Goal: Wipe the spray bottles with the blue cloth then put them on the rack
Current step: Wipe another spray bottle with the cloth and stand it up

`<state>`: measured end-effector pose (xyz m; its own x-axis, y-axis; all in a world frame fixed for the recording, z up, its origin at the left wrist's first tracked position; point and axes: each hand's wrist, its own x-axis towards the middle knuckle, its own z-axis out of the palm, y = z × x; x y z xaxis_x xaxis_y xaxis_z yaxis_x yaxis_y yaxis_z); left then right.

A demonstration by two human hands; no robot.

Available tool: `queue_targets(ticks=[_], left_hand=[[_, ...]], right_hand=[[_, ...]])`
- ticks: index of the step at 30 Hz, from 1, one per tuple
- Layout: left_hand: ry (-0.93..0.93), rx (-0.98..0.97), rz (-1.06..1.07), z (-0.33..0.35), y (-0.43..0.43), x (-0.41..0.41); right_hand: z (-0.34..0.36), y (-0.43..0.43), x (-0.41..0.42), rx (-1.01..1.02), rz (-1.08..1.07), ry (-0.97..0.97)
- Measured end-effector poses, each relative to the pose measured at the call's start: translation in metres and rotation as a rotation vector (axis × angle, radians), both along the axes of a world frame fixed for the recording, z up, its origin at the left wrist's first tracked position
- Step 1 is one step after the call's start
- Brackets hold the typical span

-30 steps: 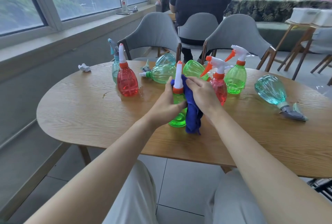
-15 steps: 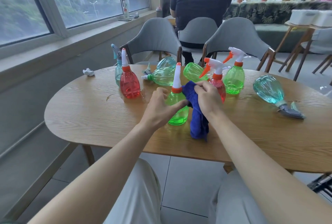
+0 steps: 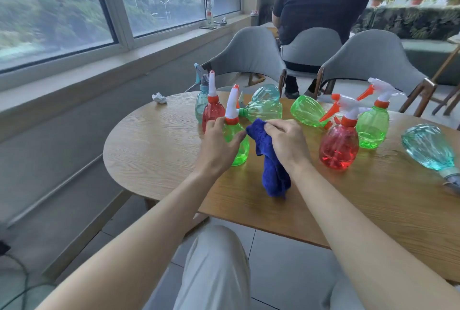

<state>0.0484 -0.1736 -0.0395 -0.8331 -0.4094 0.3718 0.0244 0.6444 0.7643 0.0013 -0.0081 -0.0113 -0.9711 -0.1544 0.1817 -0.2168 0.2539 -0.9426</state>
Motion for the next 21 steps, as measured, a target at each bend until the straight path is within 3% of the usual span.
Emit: queue_targets(ticks=[9,21], left_hand=[[-0.030,0.109,0.211,0.009,-0.062,-0.006],[-0.106,0.132,0.235,0.008,-0.101,-0.025]], right_hand=[[0.007,-0.050,-0.023,0.064,0.104,-0.018],[0.006,-0.092,-0.042,0.053,0.177,-0.045]])
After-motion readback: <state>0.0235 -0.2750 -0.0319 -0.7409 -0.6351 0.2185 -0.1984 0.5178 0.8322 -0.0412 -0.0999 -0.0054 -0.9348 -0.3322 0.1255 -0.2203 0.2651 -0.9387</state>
